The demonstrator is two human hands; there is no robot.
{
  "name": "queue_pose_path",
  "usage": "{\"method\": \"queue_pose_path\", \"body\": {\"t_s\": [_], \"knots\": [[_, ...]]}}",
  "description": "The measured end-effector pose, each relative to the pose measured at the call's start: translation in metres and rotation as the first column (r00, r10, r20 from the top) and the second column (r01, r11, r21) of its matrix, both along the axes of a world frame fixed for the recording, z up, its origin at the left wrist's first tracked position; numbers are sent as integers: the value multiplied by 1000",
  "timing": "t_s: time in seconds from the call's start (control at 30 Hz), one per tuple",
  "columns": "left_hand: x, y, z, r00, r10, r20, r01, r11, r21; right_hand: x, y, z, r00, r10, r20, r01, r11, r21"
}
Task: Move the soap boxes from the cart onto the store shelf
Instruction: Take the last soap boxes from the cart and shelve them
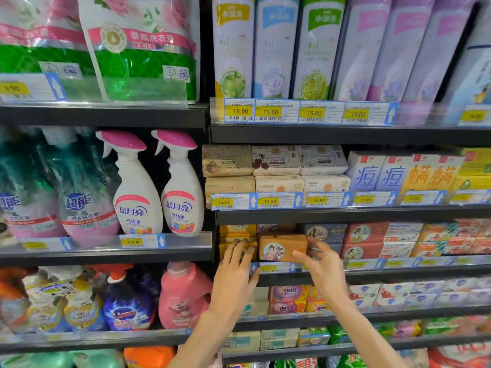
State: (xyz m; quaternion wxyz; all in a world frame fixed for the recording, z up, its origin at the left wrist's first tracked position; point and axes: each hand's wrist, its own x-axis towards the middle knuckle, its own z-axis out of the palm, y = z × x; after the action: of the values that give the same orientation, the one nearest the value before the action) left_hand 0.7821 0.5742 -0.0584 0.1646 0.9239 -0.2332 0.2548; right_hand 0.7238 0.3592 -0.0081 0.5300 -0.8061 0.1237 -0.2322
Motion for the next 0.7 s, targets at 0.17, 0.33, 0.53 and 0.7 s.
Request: {"method": "queue_pose_path", "body": {"t_s": [0.17,0.33,0.53,0.7], "knots": [[1,2,-1,1000,-11,-19,11,999,-32,1,10,4,999,-53,11,54,986,-155],[0,2,1,999,-23,-47,21,999,-31,5,22,3,992,-126,16,126,951,-281],[-3,3,1,998,-32,-54,29,998,-59,10,20,-9,979,-200,42,198,878,-435],[-4,4,3,997,-50,-62,45,997,-68,6,22,-16,977,-201,74,211,833,-511]]}}
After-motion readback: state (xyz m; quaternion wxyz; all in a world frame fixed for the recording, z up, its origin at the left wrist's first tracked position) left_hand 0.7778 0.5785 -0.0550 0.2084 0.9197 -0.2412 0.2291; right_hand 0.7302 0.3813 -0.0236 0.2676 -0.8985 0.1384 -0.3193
